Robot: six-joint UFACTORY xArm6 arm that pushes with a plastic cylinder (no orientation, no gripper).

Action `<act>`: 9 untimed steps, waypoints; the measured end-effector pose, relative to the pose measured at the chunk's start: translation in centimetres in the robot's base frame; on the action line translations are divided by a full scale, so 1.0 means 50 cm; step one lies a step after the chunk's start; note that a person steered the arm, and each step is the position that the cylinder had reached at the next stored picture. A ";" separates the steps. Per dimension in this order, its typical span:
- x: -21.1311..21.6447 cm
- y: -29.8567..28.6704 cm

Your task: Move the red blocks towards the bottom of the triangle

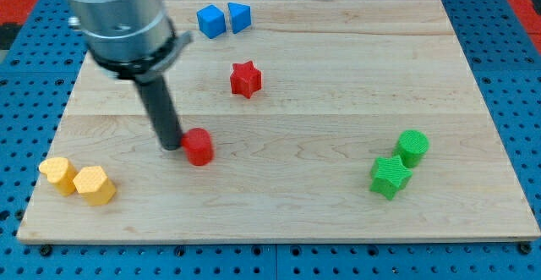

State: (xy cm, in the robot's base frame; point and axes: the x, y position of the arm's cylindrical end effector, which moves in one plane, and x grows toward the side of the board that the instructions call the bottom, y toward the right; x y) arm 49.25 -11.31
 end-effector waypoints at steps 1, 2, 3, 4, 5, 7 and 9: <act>0.067 -0.009; 0.092 0.058; 0.002 0.118; -0.159 0.123; -0.143 0.131; -0.360 -0.107; -0.602 0.043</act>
